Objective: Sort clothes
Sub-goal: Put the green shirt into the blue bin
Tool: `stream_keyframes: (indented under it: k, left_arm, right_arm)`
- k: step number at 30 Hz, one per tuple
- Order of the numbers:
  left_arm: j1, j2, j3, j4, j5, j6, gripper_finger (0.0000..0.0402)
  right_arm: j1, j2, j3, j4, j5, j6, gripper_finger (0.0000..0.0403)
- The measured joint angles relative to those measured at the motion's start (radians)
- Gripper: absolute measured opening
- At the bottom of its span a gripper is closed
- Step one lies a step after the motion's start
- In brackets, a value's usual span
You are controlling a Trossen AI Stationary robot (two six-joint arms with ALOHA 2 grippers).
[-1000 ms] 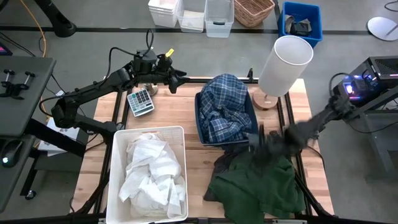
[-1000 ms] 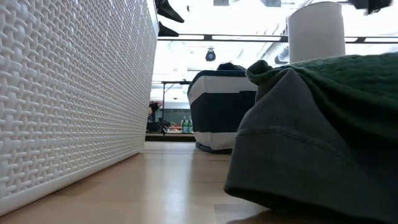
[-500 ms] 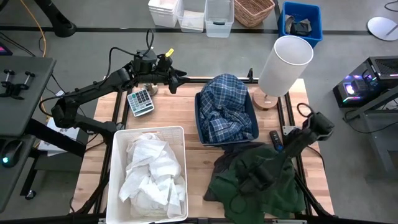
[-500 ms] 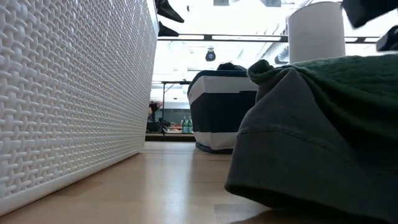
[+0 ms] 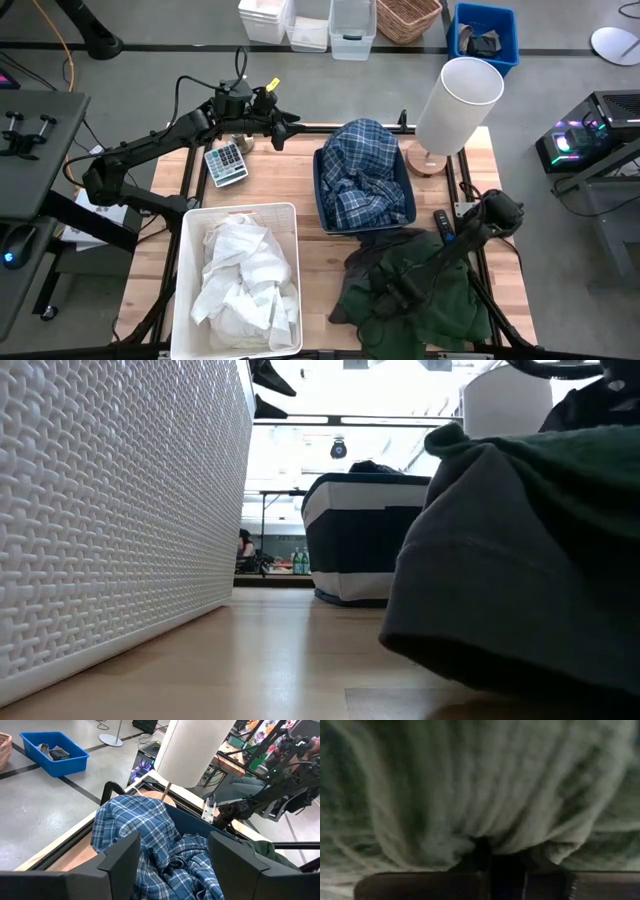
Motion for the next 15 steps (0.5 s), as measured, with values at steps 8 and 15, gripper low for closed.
stream_keyframes:
  k: [8,15]
  left_arm:
    - [0.000,0.000,0.000,0.001,0.000,0.000,0.0220]
    - [0.000,0.000,0.000,0.001,0.000,0.000,0.0220]
  right_arm:
    - [-0.004,-0.371,0.160,-0.388,0.190,0.196,0.0005]
    - [-0.019,-0.634,0.488,-0.491,0.696,0.202,0.0003]
